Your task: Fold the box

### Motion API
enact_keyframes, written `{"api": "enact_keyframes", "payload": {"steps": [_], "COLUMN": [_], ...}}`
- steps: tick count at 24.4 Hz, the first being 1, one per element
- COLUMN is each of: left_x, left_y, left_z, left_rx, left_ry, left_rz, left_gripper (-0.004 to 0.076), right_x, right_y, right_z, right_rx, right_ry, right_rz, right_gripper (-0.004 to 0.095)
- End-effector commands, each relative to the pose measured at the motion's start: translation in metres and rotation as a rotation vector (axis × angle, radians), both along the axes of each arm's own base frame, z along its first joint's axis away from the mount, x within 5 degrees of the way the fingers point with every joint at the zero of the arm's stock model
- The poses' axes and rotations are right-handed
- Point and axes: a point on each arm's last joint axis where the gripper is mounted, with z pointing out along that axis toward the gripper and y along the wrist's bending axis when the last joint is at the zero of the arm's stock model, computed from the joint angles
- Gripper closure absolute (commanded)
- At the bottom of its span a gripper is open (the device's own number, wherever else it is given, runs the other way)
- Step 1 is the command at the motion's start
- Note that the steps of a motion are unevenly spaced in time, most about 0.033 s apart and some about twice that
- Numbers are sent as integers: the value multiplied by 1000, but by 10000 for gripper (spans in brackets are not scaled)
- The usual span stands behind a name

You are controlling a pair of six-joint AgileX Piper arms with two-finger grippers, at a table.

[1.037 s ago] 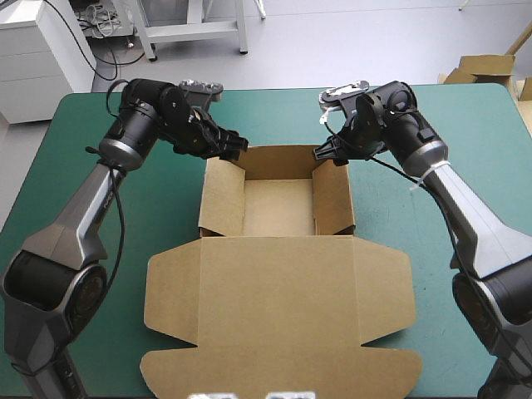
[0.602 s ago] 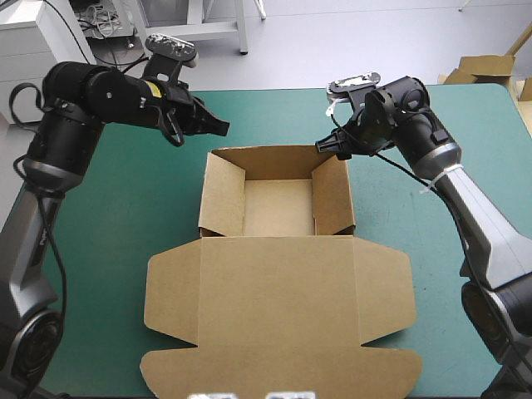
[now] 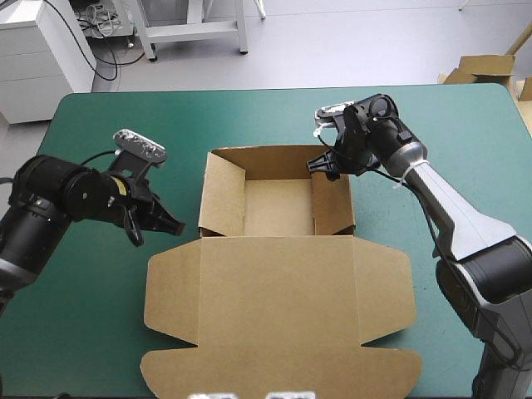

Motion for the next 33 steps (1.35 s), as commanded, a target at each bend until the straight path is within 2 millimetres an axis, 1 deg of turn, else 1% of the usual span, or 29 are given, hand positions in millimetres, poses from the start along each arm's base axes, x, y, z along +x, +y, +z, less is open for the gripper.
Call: {"api": "enact_keyframes", "payload": {"steps": [1,3,5,6,8,9,11,13,15,18,19,21,23,25,30,31,32,33], "left_x": [-19,-35,-48,-53,-67,-75,-84,-96,-103,-114,-117,-123,-129,-135,-147,-151,-154,-158], "left_y": [5,10,16,18,23,26,30,35,38,43,44,46,49,51,56,58,59,60], "left_z": [4,-15,-31,-39,-58,-66,-75,-88,-94,-102,-103,-106,-105,-105,-102,-101,-101,-101], "left_rx": [-74,-86,-88,-85,-69,-65,-63,-51,-42,-41,-43,-51,-50,-48,-55,-56,-55,-52], "left_ry": [-102,-92,-98,-93,-71,-67,-61,-61,-66,-65,-70,-79,-78,-71,-97,-100,-97,-89], "left_rz": [5,3,3,2,-13,-15,-15,-31,-49,-51,-51,-51,-52,-54,-55,-56,-57,-58], "left_gripper": [731,731,731,731,731,731,731,731,731,731,731,731,731,731,731,731,731,731], "right_x": [-10,-15,-16,-17,-17,-17,-17,-16,-14,-7,-2,3,8,11,10,6,3,-4], "right_y": [-5,0,1,2,2,2,2,1,-3,-17,-29,-41,-67,-97,-179,-210,-226,-255], "right_z": [9,-11,-19,-19,-19,-19,-19,-19,-18,-8,-3,3,9,14,22,24,26,27], "right_rx": [19,67,70,75,77,74,68,58,29,58,92,121,116,74,27,17,12,-6], "right_ry": [-23,69,99,104,105,104,102,98,82,53,48,36,13,-13,-47,-53,-56,-60], "right_rz": [-6,-7,-5,-5,-5,1,18,27,34,-9,-44,-66,-110,-169,-350,-412,-444,-515], "right_gripper": [357,357,357,377,551,691,907,928,929,929,929,929,929,929,929,929,929,929]}}
